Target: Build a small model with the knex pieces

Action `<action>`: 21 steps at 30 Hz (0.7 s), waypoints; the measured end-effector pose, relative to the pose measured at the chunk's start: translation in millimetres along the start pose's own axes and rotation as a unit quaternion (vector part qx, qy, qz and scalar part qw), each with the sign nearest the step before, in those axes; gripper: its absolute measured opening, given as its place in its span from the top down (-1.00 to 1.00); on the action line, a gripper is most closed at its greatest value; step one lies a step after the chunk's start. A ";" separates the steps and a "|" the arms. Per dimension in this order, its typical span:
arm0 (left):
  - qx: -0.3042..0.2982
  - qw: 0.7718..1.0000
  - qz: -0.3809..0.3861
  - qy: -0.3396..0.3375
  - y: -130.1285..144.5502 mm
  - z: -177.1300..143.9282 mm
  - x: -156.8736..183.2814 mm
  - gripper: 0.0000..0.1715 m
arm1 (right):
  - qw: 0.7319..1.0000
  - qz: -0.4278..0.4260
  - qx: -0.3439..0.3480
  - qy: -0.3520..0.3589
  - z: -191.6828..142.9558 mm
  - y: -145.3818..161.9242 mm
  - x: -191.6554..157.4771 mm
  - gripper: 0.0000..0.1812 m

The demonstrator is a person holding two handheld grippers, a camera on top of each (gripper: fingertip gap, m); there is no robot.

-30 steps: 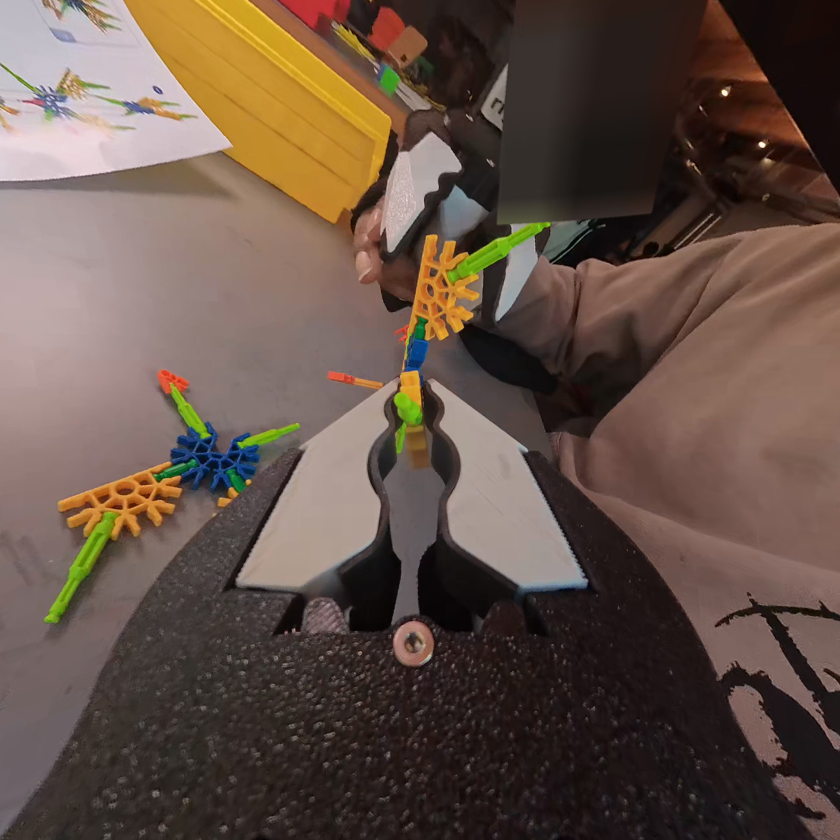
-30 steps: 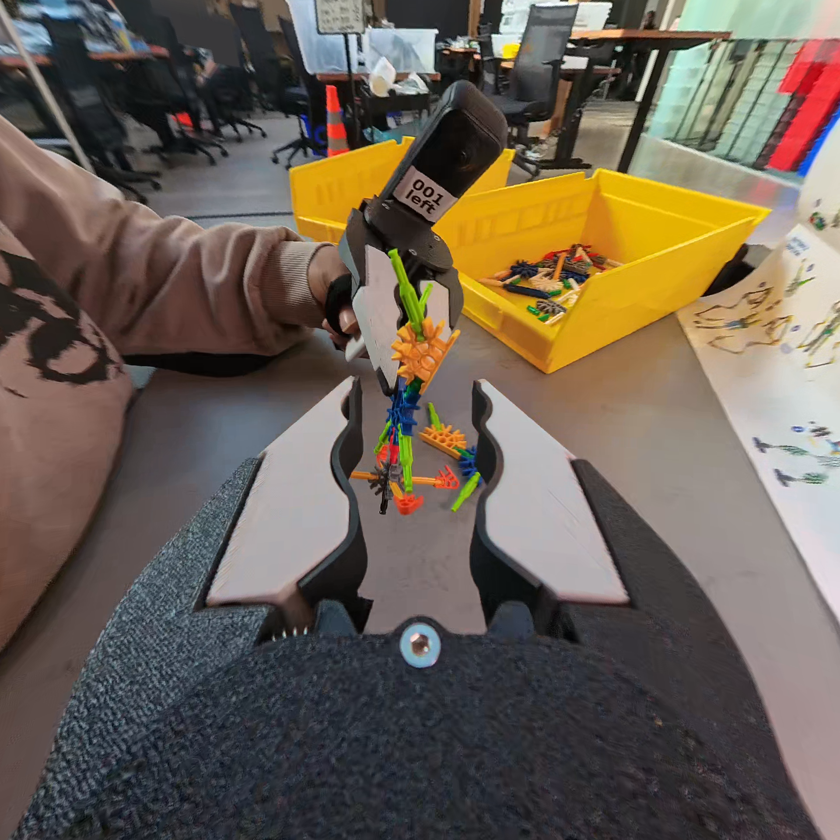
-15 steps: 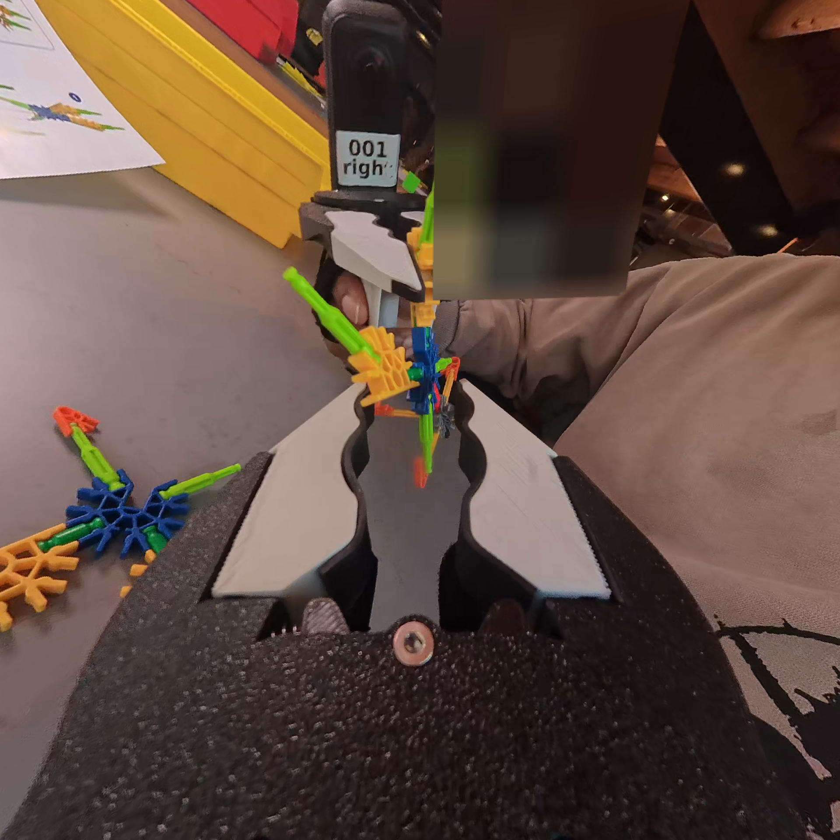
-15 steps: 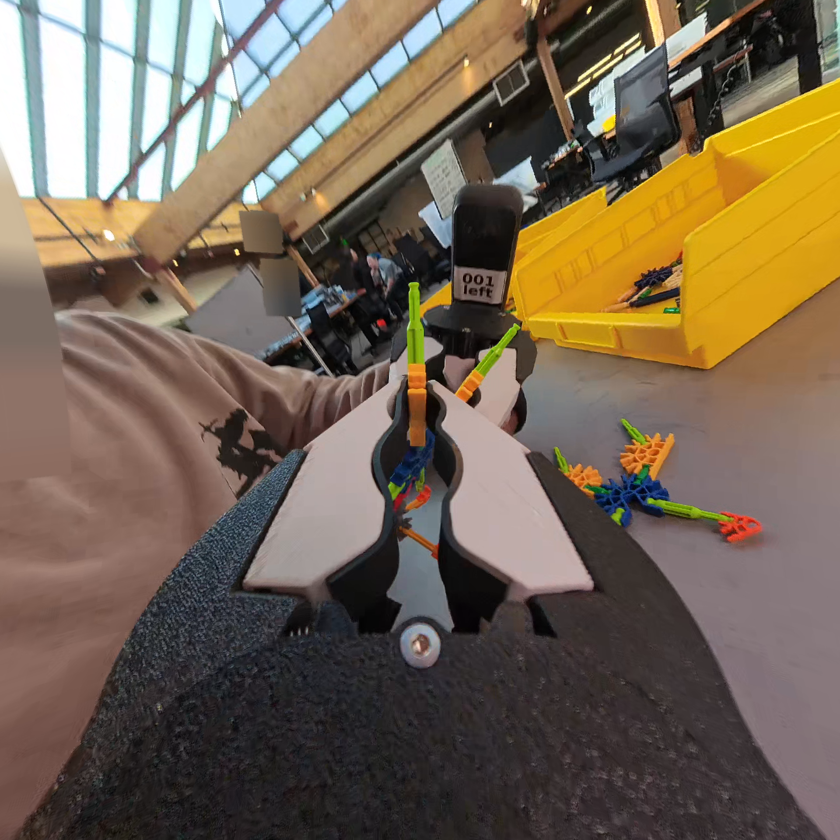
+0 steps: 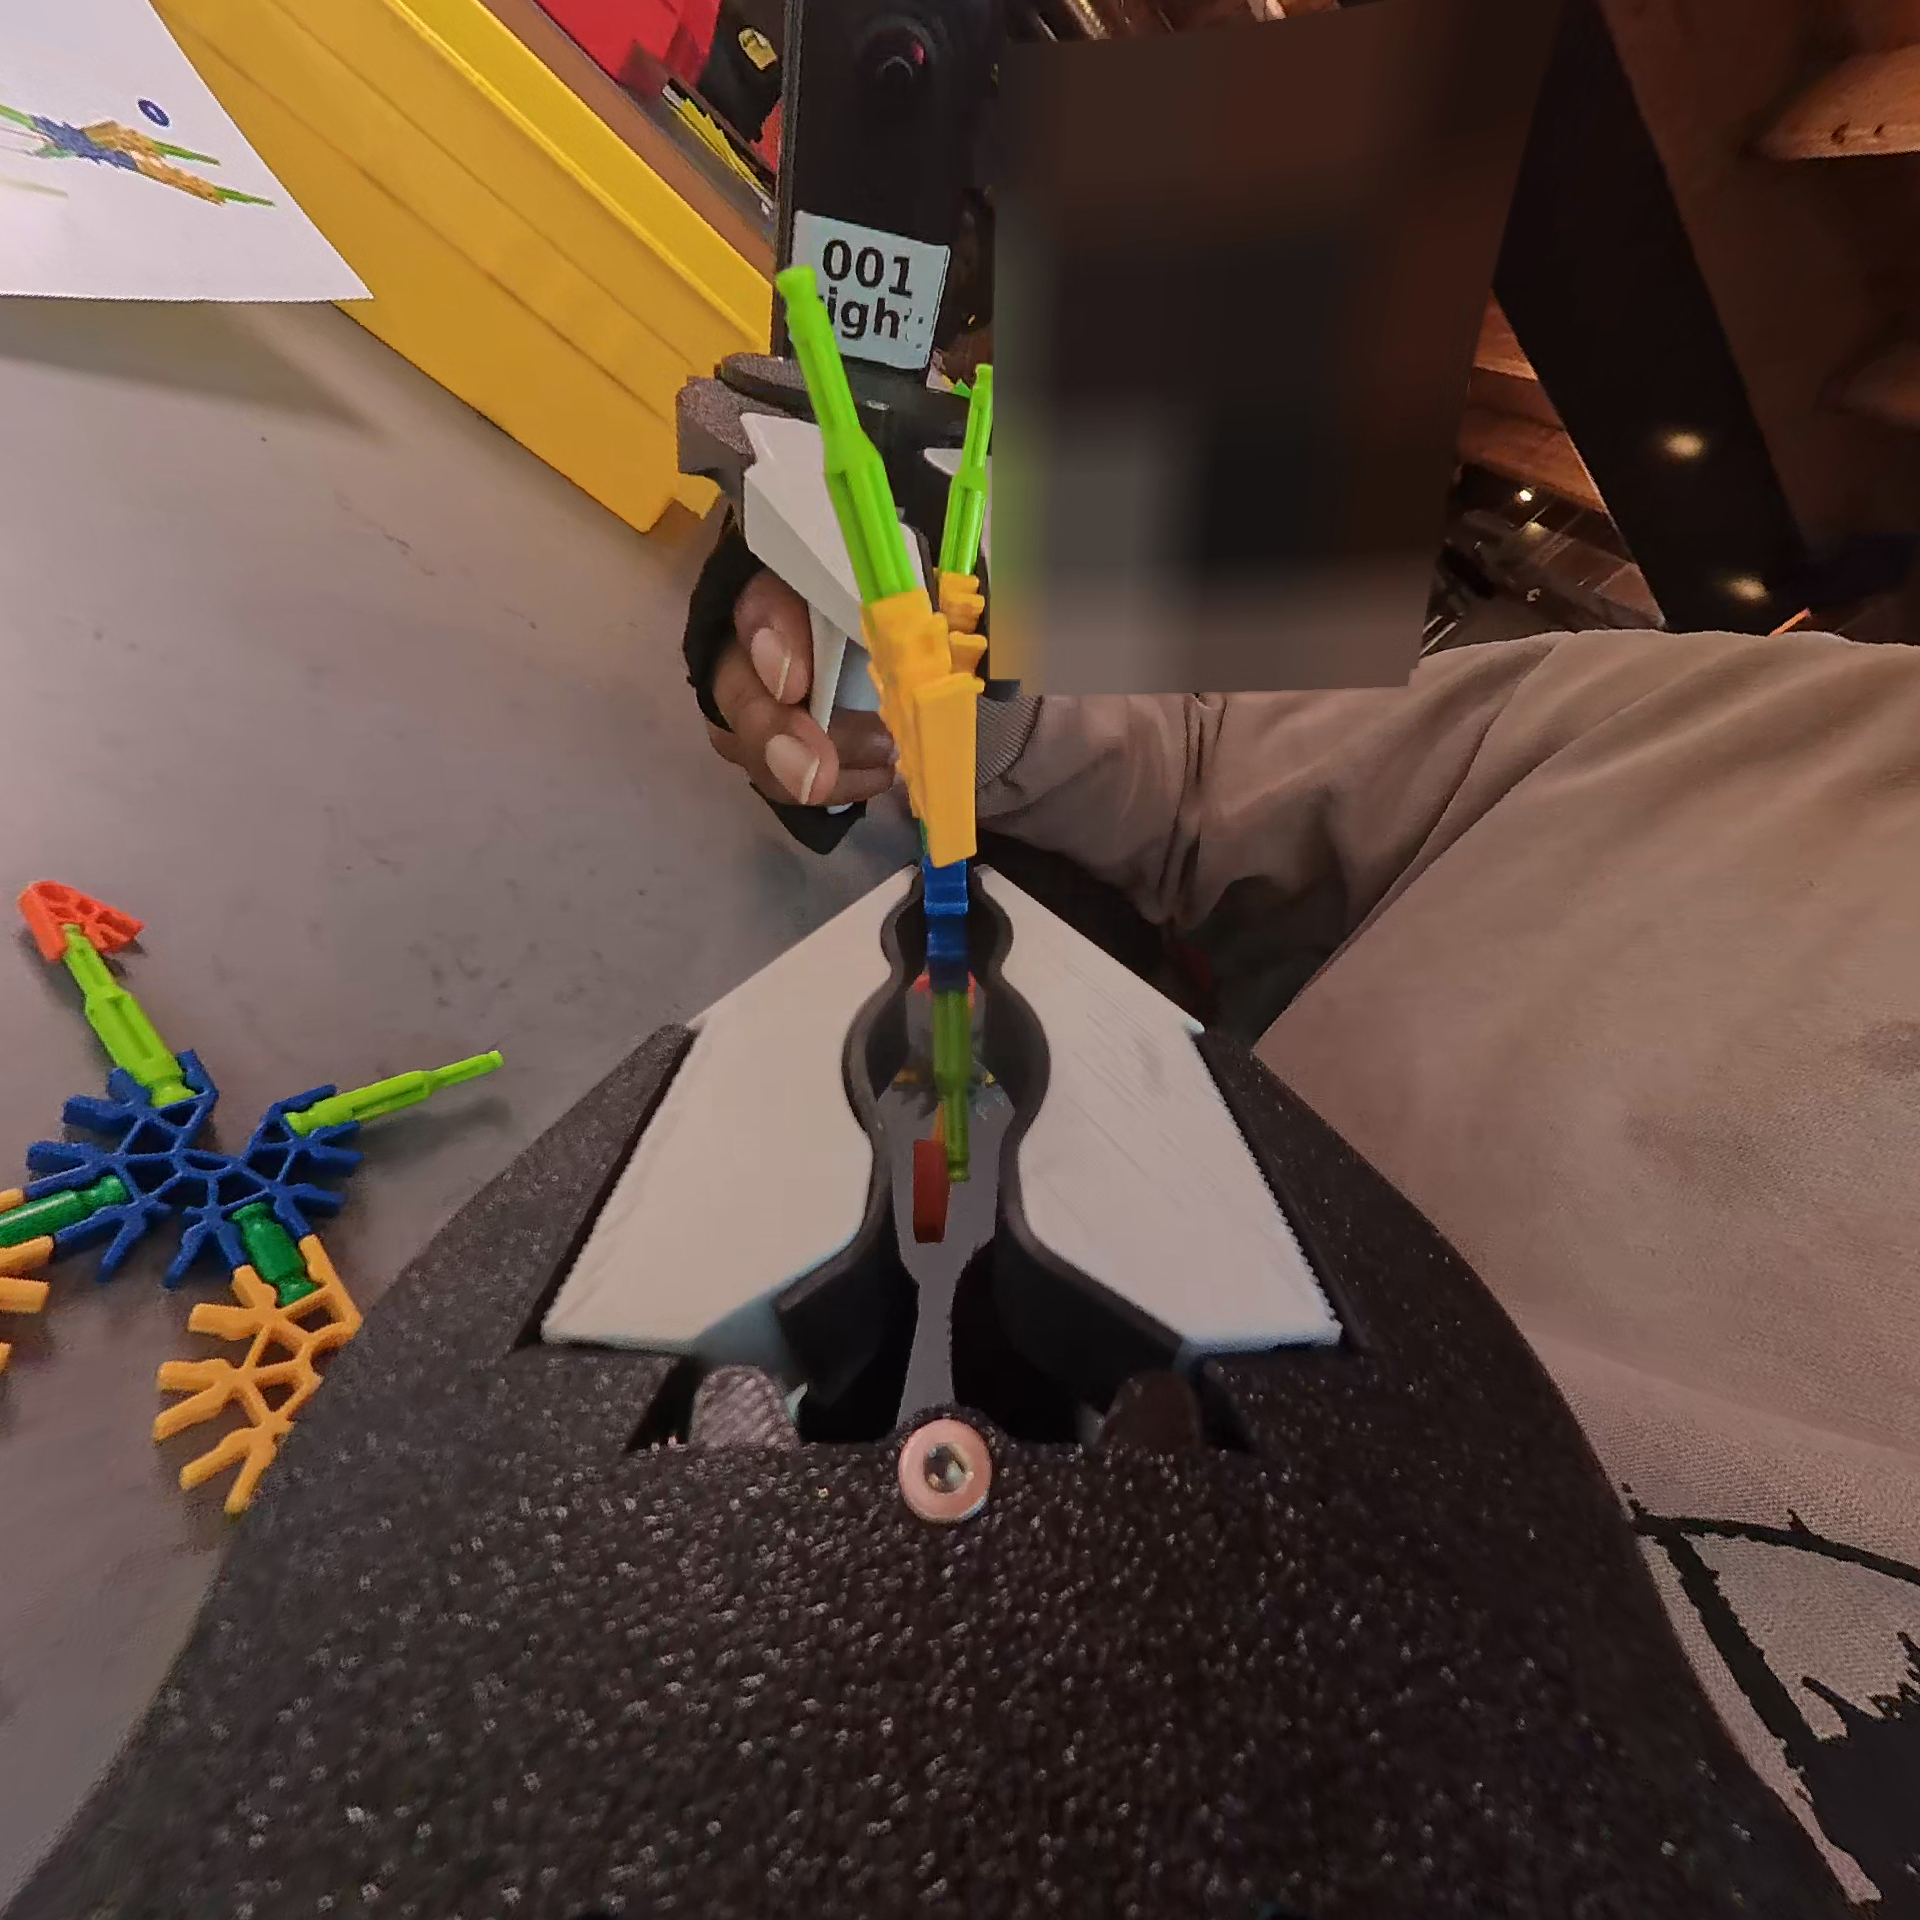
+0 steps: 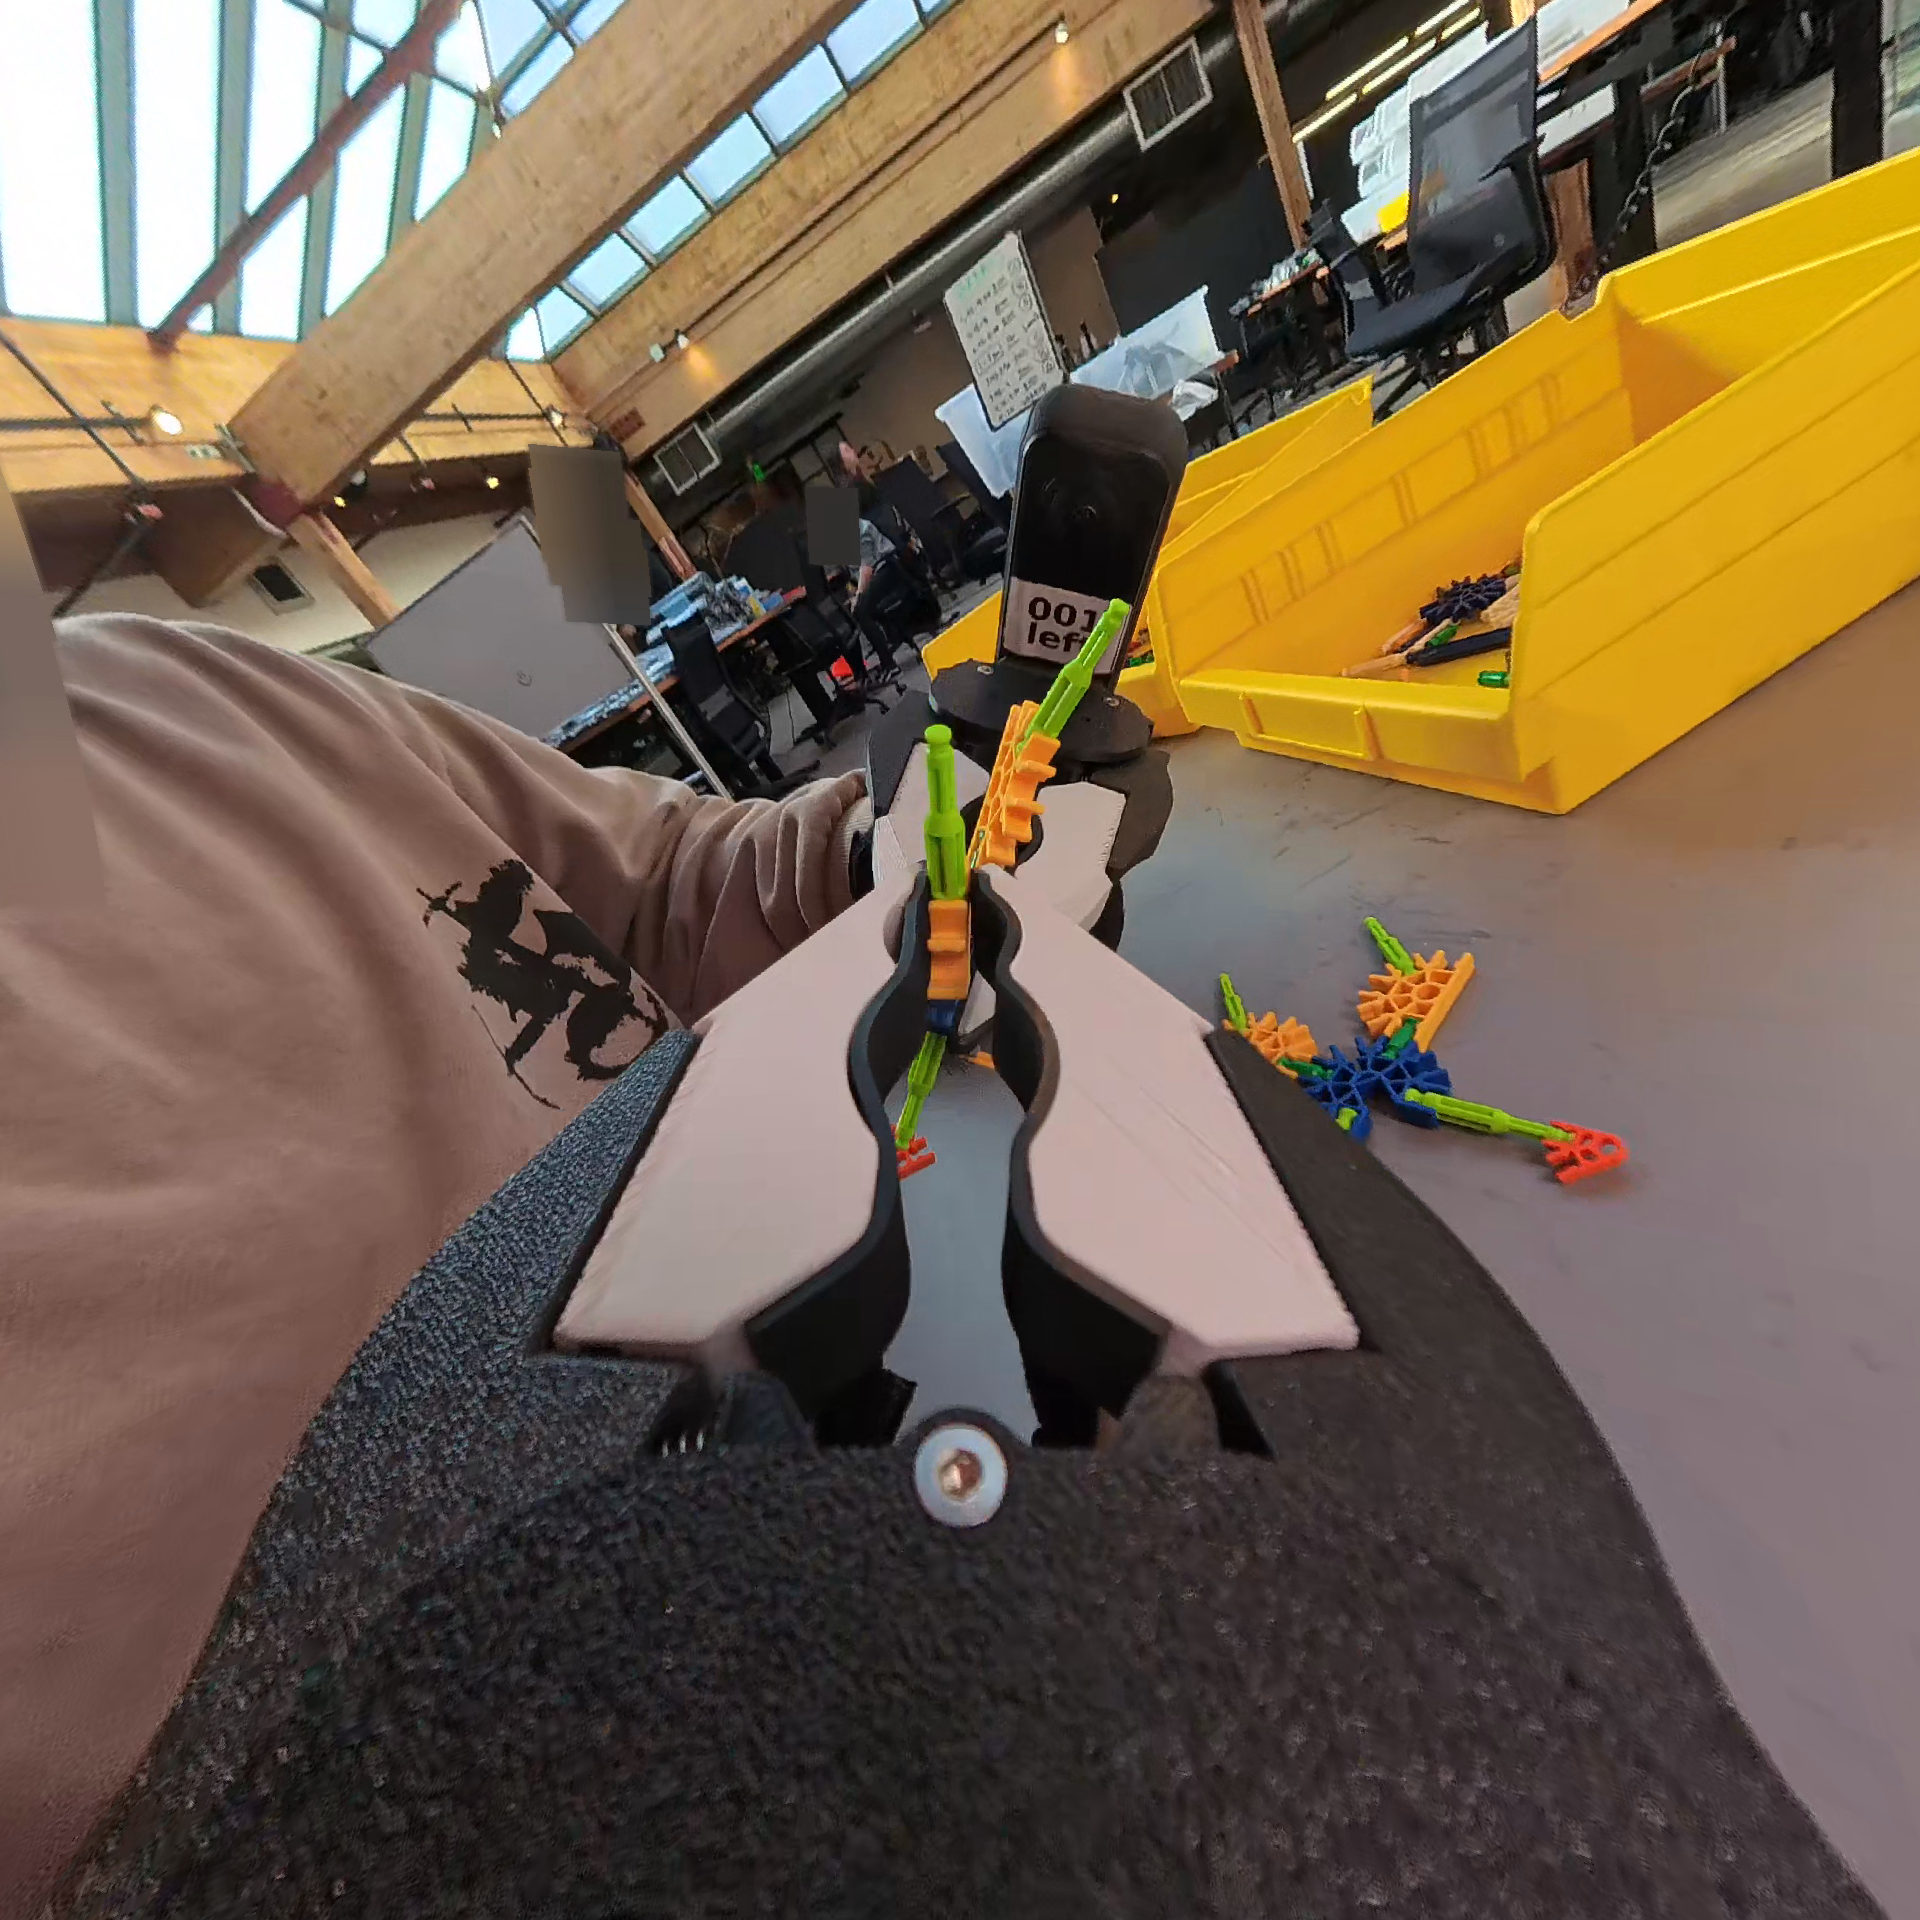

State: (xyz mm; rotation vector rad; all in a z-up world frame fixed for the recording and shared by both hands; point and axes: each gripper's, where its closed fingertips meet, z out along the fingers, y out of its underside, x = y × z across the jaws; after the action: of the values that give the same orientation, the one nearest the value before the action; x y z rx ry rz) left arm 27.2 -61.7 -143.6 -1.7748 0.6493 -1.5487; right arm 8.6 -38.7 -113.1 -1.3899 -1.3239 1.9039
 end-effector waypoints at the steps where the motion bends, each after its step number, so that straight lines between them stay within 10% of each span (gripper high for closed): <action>1: -0.005 1.000 0.001 0.001 1.4 0.9 0.8 0.94 | 1.000 -0.007 -0.011 -0.002 -0.8 2.2 -1.5 0.95; 21: 0.023 0.996 0.049 -0.075 -10.8 -9.8 -16.8 0.92 | 0.993 -0.073 -0.061 0.067 -6.0 10.6 12.9 0.96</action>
State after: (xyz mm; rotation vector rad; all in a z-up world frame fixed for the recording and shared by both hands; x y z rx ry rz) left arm 14.0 -43.8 -145.5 -1.7777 0.6138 -1.3398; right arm 10.7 -30.7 -128.8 -1.4116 -1.4523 1.6300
